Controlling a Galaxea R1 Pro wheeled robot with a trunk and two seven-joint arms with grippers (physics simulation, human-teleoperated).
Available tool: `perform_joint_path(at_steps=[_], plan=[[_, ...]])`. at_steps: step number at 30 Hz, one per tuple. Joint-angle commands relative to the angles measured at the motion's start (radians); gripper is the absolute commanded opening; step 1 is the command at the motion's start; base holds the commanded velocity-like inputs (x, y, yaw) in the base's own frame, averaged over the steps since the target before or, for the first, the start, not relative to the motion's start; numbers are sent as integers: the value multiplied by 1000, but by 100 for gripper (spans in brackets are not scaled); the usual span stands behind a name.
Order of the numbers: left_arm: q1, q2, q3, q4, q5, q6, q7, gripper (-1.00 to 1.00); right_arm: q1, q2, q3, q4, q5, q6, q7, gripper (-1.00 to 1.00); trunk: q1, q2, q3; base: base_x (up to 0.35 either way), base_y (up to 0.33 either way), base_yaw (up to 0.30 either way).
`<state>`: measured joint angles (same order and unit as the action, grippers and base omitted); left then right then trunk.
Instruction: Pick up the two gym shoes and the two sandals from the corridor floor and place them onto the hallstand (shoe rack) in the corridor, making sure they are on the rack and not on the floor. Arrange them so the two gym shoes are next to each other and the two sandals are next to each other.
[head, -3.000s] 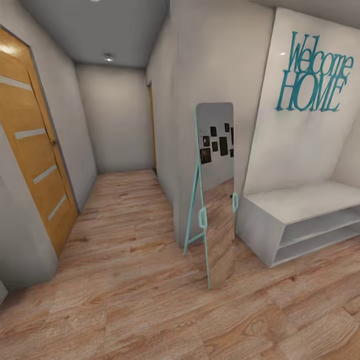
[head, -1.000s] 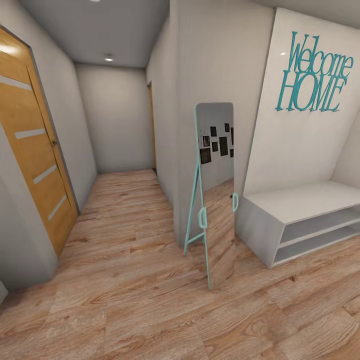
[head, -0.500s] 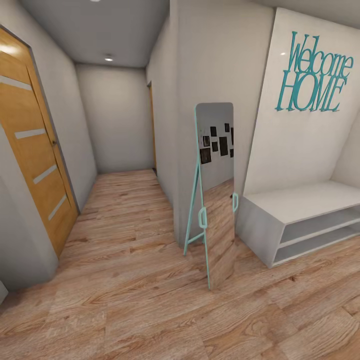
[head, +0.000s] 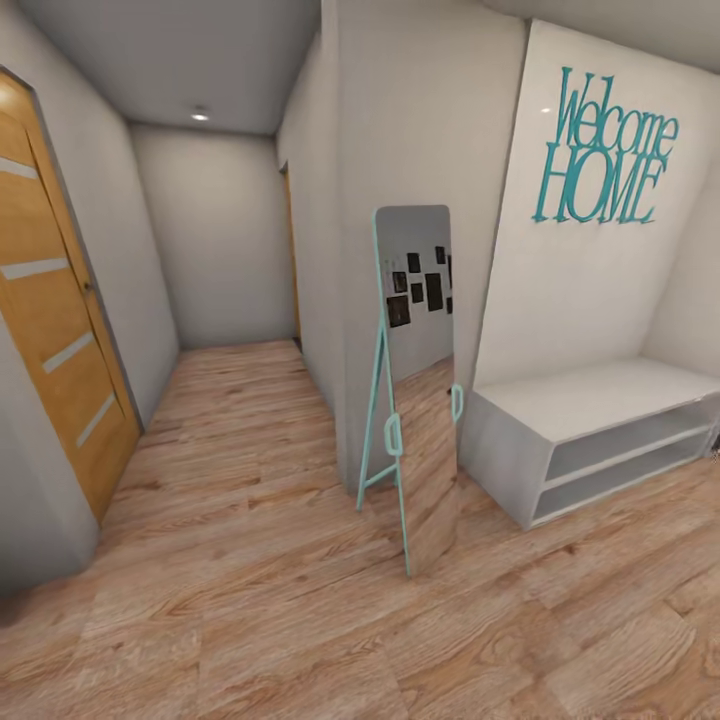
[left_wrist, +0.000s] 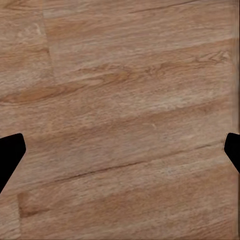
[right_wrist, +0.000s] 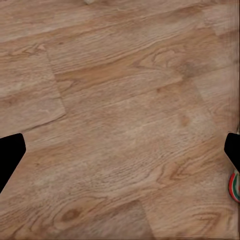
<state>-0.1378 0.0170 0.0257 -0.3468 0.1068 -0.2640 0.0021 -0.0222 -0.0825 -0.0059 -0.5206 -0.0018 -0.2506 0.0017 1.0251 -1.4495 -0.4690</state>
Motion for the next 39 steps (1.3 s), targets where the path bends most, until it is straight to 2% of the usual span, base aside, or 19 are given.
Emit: perform_joint_path(at_steps=[1,21,39], plan=[[0,0,-3,1,10,-3,0,100,-1,0,-1,1,0,-3,0,100,0,-1,-1,0,0,-242],[0,3,-3,3,4,-6,-1,100,-1,-3,-2,0,-1,-3,1,100,0,-1,-2,0,0,-260],[-2,4,-3,3,-4,-8,-2,100,-1,-2,-2,1,-1,-2,1,100,0,-1,-17,0,0,-238]])
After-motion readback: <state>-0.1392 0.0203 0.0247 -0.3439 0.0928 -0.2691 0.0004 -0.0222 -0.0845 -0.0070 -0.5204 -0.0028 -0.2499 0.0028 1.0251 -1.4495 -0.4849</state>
